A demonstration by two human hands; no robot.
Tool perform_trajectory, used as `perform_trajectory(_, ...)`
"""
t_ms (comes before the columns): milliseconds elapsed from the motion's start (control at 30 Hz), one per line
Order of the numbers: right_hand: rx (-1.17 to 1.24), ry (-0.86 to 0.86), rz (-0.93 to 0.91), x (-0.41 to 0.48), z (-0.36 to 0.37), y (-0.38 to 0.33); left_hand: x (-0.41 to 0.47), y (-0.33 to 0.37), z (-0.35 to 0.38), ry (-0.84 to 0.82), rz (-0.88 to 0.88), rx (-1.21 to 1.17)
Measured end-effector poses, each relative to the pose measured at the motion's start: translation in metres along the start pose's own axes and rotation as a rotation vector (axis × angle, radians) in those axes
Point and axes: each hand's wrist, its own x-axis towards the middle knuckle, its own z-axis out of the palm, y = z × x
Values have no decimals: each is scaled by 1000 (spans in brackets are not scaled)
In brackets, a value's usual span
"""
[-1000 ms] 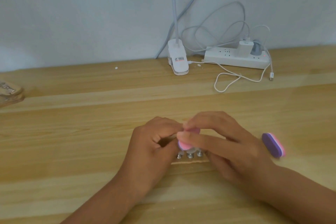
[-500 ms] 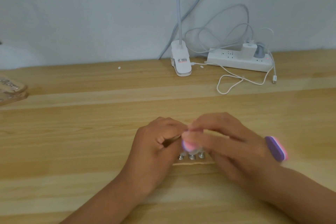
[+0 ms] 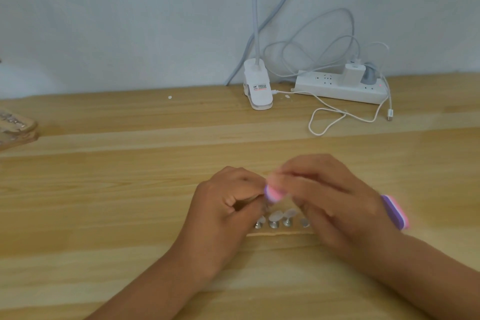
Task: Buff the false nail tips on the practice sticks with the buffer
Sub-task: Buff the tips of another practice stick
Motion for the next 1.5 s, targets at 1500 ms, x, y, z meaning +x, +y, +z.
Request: perform_trajectory(1500, 8, 71, -14, -2, 0, 2, 2, 3, -3, -61, -246, -374)
